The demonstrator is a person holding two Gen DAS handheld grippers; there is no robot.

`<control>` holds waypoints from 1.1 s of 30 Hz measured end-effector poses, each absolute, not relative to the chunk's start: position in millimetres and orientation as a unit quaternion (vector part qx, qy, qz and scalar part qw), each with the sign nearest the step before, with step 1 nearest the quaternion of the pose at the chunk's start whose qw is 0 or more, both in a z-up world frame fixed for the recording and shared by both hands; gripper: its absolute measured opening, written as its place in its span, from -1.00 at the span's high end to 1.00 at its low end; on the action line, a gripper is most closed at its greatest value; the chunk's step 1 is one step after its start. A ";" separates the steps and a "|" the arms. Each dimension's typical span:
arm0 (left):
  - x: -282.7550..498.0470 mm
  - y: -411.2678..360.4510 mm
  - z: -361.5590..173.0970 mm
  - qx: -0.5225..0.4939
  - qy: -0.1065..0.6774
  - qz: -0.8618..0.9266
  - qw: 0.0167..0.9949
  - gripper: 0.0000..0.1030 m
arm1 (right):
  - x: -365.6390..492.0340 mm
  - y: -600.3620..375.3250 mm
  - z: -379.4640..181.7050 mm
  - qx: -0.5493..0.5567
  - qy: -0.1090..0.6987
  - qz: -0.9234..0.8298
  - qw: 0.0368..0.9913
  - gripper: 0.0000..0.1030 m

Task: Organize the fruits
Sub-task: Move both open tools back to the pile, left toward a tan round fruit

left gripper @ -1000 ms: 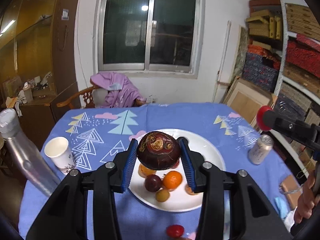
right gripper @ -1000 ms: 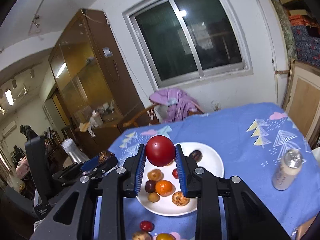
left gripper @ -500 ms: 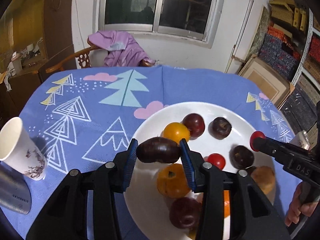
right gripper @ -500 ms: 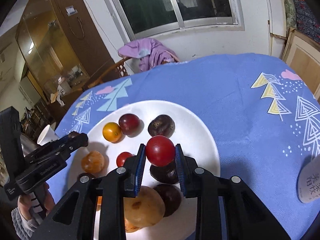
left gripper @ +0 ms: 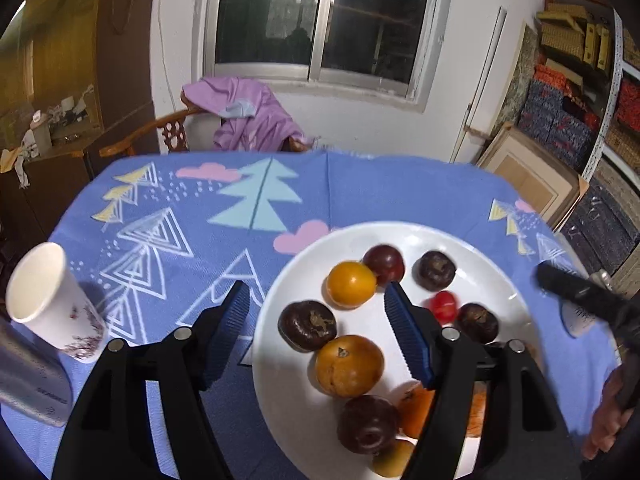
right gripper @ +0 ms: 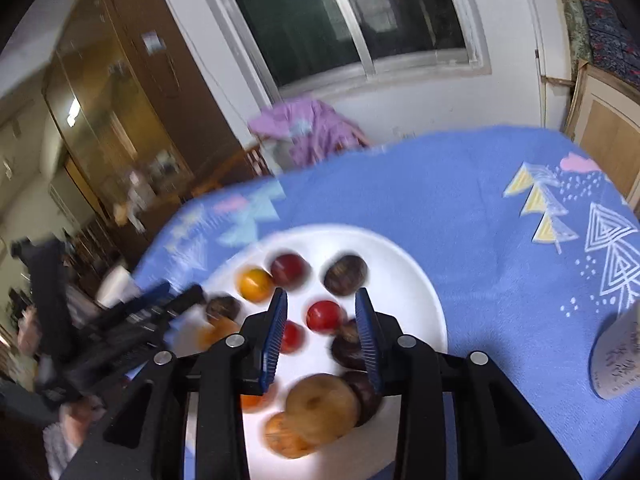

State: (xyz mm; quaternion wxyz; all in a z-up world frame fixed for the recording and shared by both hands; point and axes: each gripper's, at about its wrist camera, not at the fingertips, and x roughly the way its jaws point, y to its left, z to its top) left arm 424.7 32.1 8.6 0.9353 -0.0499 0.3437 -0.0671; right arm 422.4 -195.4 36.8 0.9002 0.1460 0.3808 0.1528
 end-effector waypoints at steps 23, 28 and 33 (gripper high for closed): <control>201.2 30.7 -15.0 -0.012 0.354 -0.036 0.935 -0.91 | 231.3 -209.3 24.8 0.101 0.391 0.145 0.903 -0.83; 191.4 19.7 -20.5 0.012 0.350 -0.048 0.935 -0.91 | 231.7 -231.7 8.0 0.166 0.416 0.143 0.882 -0.88; 208.4 10.4 -31.7 0.027 0.369 -0.049 0.928 -0.91 | 231.4 -236.4 2.3 0.182 0.427 0.143 0.874 -0.91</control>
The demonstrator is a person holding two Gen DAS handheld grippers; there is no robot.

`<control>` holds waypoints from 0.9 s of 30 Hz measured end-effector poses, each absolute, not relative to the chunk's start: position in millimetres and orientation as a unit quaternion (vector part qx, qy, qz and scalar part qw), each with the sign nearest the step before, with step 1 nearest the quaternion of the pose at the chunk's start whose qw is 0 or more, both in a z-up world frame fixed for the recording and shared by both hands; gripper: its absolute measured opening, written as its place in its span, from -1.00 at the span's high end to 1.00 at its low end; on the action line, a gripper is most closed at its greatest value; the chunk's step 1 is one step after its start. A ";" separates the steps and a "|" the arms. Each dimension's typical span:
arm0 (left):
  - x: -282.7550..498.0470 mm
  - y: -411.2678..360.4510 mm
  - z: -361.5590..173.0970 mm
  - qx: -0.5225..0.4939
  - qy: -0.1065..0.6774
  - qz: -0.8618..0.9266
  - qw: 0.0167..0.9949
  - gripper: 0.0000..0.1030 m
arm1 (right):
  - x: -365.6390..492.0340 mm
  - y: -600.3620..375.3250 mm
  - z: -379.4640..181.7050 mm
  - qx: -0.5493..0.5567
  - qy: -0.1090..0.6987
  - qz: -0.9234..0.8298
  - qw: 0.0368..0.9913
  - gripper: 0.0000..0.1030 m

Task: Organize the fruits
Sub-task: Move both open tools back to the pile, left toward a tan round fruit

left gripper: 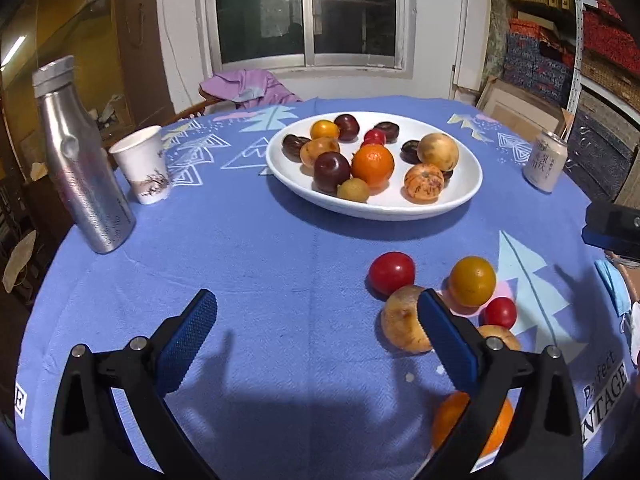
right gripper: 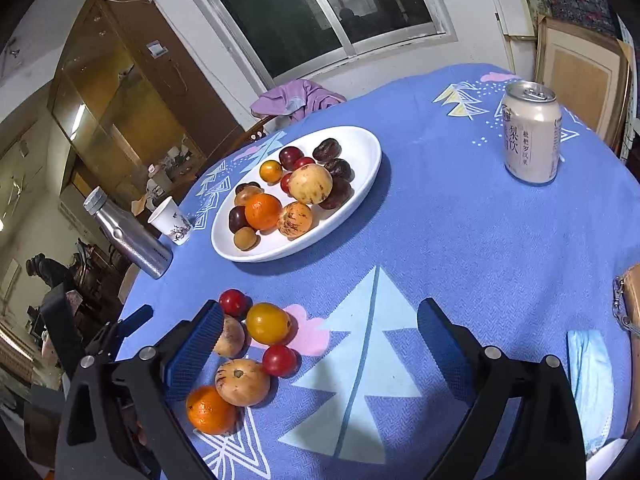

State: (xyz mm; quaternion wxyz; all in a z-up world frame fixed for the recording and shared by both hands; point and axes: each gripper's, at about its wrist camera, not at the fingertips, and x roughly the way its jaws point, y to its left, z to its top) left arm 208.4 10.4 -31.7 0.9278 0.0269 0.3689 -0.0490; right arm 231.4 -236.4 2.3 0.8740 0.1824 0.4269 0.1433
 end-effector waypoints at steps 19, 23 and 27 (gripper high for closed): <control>216.8 -13.2 -37.9 0.104 0.345 -0.043 0.932 -0.92 | 238.5 -233.8 1.4 0.184 0.444 0.146 0.865 -0.91; 209.9 27.3 -27.1 0.070 0.340 0.027 0.937 -0.92 | 238.4 -238.1 2.1 0.192 0.441 0.144 0.865 -0.91; 210.6 61.2 -20.2 -0.006 0.341 0.040 0.939 -0.92 | 237.7 -237.2 3.9 0.189 0.439 0.146 0.866 -0.91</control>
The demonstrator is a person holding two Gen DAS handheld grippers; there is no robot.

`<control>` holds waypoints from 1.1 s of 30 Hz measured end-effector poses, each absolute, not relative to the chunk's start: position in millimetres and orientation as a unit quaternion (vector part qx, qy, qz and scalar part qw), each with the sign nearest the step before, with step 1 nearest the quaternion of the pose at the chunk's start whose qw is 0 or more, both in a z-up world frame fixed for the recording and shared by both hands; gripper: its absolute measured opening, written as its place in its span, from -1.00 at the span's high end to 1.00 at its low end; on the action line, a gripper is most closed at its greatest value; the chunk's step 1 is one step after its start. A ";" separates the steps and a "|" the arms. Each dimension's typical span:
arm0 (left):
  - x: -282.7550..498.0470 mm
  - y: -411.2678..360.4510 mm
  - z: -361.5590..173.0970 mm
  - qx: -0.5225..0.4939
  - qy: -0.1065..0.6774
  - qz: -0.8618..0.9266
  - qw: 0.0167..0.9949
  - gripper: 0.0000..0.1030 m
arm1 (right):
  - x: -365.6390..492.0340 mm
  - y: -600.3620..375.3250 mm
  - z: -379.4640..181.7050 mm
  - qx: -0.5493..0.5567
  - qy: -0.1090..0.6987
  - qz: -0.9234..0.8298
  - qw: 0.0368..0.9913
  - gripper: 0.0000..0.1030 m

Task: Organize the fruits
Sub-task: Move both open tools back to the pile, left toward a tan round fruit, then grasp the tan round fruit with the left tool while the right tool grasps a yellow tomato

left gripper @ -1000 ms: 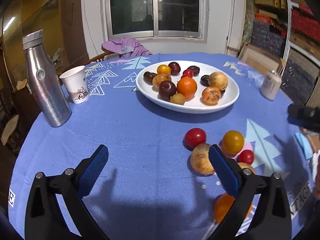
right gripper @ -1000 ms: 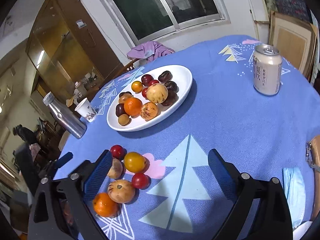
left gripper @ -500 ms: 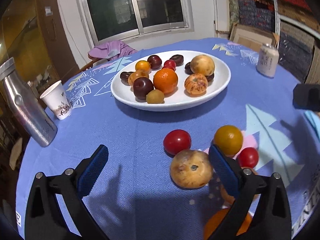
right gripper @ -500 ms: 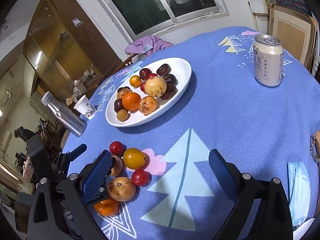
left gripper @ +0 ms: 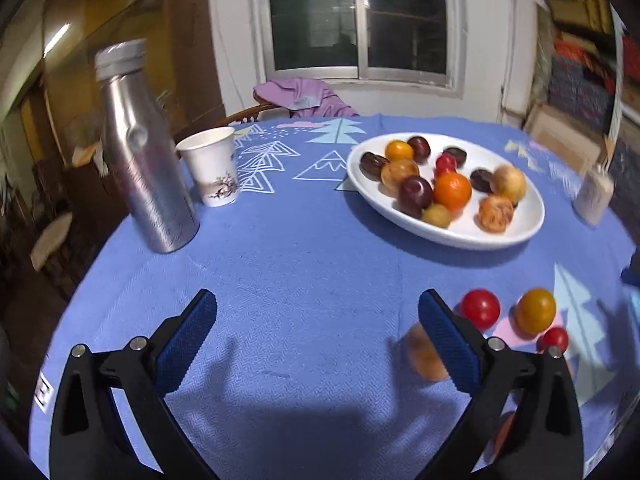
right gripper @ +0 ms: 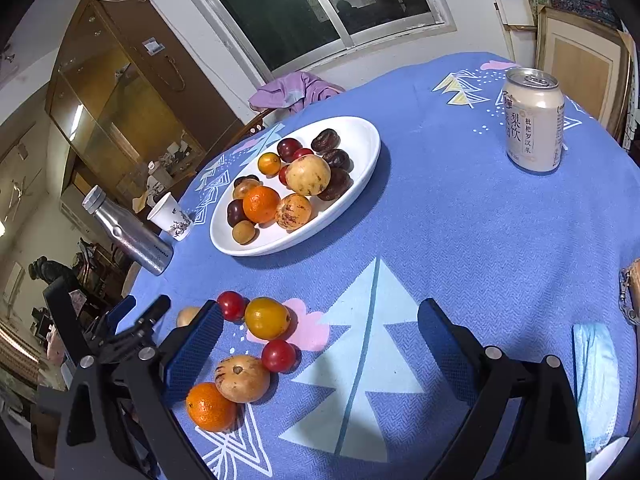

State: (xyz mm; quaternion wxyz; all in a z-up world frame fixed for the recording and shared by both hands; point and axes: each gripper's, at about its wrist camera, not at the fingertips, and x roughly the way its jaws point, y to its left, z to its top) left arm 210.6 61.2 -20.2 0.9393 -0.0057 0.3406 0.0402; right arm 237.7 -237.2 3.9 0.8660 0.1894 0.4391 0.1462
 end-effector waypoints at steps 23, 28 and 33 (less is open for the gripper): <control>215.1 25.1 -45.1 0.064 0.371 0.003 0.927 -0.92 | 237.2 -231.7 2.4 0.180 0.442 0.150 0.866 -0.91; 215.9 23.8 -45.9 0.063 0.376 -0.012 0.924 -0.35 | 236.9 -230.8 2.1 0.179 0.441 0.152 0.866 -0.91; 217.4 24.5 -47.9 0.058 0.382 -0.019 0.922 -0.25 | 236.2 -229.3 0.8 0.176 0.442 0.154 0.866 -0.92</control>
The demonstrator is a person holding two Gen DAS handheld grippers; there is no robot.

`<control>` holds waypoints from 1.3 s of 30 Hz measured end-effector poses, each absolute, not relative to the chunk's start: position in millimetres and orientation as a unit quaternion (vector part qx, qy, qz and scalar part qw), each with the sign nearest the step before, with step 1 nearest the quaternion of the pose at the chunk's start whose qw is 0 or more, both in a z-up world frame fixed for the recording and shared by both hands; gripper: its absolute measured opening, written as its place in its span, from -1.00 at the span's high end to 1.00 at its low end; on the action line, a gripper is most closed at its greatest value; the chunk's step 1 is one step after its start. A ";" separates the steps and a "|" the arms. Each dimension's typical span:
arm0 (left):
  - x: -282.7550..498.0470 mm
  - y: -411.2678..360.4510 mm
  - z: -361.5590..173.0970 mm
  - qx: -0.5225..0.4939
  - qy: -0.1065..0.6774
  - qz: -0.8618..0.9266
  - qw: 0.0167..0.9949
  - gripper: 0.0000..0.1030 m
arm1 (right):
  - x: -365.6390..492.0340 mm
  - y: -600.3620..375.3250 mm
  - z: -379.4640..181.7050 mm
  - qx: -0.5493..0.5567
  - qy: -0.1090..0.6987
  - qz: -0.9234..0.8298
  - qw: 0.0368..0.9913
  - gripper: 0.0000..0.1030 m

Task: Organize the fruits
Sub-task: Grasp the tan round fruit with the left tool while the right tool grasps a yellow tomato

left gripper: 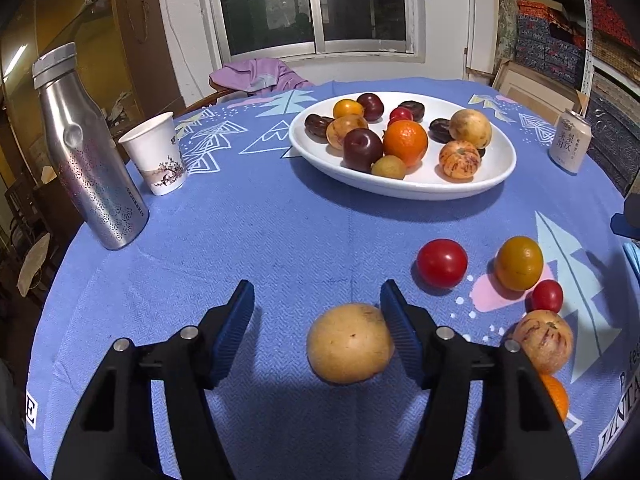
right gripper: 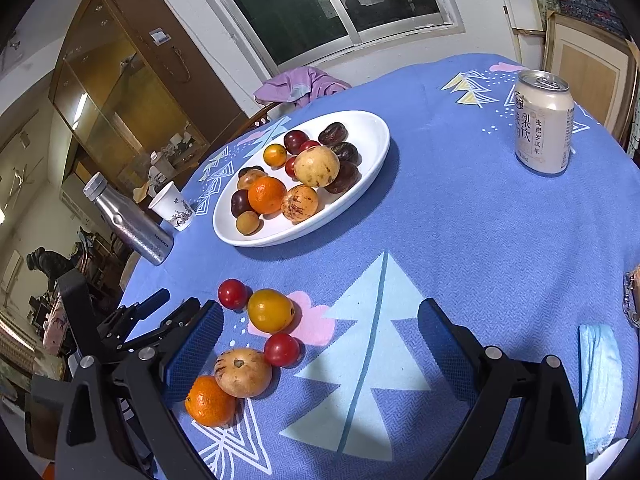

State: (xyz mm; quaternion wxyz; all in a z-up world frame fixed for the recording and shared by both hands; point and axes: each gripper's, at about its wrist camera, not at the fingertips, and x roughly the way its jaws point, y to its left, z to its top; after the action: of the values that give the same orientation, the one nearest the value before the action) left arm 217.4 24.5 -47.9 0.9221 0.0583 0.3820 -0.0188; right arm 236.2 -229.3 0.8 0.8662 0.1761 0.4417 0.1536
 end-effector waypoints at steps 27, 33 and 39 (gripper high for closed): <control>208.9 37.4 -35.7 -0.012 0.396 -0.065 0.916 0.75 | 262.9 -168.5 -42.0 0.144 0.511 0.232 0.815 -0.23; 202.6 36.0 -37.4 -0.017 0.398 -0.084 0.914 0.37 | 269.3 -172.7 -45.2 0.155 0.511 0.226 0.815 0.19; 196.5 6.5 -49.6 0.075 0.396 -0.068 0.912 -0.35 | 269.6 -167.3 -45.1 0.146 0.510 0.230 0.816 0.23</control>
State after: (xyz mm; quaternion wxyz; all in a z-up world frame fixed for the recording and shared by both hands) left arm 196.5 6.5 -49.6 0.9125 0.0755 0.3962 -0.0684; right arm 269.6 -167.3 -45.1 0.8161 0.1456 0.5100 0.2297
